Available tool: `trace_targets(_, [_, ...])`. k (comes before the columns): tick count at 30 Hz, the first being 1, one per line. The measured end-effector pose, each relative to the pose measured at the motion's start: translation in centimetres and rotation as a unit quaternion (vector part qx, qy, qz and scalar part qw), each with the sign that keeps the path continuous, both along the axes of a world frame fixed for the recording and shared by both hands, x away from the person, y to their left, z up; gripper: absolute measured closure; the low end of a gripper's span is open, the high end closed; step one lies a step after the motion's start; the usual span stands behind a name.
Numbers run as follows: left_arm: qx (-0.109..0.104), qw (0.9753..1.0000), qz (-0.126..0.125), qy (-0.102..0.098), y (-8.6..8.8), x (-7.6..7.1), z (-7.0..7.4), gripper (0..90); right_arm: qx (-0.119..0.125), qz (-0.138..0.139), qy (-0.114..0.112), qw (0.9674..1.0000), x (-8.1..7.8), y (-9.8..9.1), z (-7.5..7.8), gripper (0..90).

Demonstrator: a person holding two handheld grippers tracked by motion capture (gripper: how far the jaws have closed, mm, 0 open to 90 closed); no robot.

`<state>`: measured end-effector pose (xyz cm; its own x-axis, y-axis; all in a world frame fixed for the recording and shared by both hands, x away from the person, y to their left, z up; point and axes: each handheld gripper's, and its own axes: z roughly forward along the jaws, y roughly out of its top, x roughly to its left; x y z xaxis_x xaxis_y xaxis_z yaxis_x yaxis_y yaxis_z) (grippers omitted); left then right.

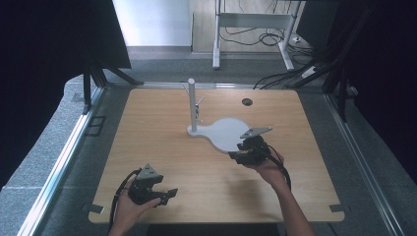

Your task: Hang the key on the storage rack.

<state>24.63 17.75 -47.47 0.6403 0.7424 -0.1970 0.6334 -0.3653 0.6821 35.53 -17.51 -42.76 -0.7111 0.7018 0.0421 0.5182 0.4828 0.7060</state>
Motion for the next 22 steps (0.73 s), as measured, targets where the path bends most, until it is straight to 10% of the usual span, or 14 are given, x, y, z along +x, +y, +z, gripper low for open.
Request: trace_targets(22, [0.009, 0.9999, -0.009, 0.003, -0.6, 0.0, -0.2, 24.0, 0.004, -0.022, -0.008, 0.9997, -3.0, -3.2, -2.3, 48.0])
